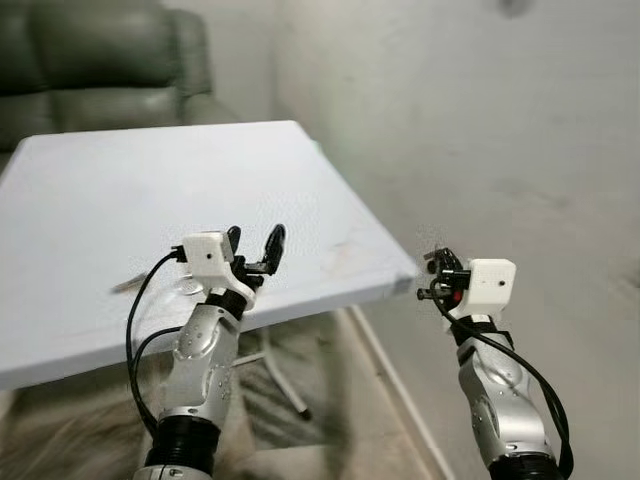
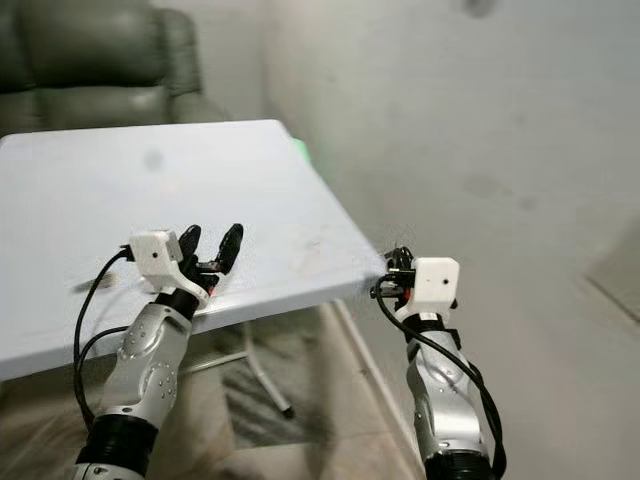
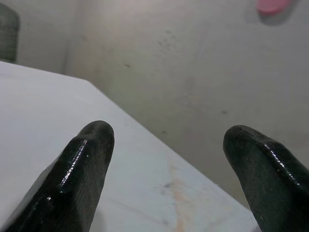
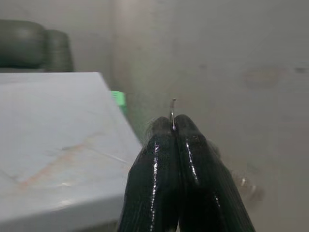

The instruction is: Hang keys on a hook

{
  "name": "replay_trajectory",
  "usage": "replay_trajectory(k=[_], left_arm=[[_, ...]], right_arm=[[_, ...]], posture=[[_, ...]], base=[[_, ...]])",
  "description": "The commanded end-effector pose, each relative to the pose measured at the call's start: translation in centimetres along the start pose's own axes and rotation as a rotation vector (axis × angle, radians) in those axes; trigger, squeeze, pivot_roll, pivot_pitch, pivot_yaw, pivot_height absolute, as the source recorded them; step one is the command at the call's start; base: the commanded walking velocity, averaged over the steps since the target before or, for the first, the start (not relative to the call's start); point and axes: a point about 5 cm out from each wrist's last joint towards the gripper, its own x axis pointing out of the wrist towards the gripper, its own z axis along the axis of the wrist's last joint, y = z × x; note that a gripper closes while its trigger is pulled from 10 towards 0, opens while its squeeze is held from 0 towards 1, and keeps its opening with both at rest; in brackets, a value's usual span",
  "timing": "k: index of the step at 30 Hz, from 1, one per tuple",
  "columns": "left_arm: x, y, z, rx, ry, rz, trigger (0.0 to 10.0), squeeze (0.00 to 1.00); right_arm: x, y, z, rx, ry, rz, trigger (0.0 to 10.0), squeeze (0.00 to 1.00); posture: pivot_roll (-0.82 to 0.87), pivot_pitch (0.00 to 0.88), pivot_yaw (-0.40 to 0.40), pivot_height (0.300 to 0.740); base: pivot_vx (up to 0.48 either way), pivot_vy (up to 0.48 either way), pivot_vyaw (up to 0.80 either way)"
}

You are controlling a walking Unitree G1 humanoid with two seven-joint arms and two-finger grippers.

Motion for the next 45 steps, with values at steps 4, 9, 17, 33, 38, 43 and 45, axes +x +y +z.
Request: replay_trajectory(k=[4,9,17,33,38,43,45], left_arm=[[0.09,-0.02,0.13,0.015,-0.002,0.005,10.0,0.0],[0.1,-0.03,0.13,0.048,0.005,-0.004,10.0,0.0],[0.12,-0.26,0.02,-0.009,-0.005,0.008,10.0,0.0],[0.26,-0.07,-0.05,-0.001,-0.002,0.05,10.0,0.0],[0.38,-0.2,-0.05,-0.007,-0.003,0.051,10.0,0.0],[0.5,-0.42,-0.08,-0.017,-0.001,0.042,10.0,0.0],[0.55,-0.45,-0.17,-0.029,0.006,0.045,10.0,0.0]], right_arm=[[0.25,0.16,0.52,-0.004,-0.018,0.01,10.0,0.0],[0.28,0.18,0.52,-0.004,-0.018,0.01,10.0,0.0],[0.33,0.21,0.53,-0.005,-0.018,0.01,10.0,0.0],[0.26,0.34,0.88,0.0,-0.053,0.029,10.0,0.0],[0.3,0.29,0.93,-0.003,-0.058,0.027,10.0,0.0],[0.43,0.23,1.07,-0.004,-0.062,0.026,10.0,0.0],[0.56,0.2,1.18,-0.005,-0.065,0.024,10.0,0.0]], posture=[[0.0,0.0,-0.055,0.74],[0.0,0.0,-0.055,0.74],[0.01,0.0,-0.058,0.74],[0.0,0.0,-0.057,0.74],[0.0,0.0,-0.059,0.74],[0.0,0.0,-0.06,0.74],[0.0,0.0,-0.061,0.74]], base=[[0.0,0.0,-0.79],[0.0,-0.192,-0.79],[0.0,-0.18,-0.78],[0.0,0.0,-0.34],[0.0,0.0,0.0],[0.0,0.0,0.0],[0.0,0.0,0.0]])
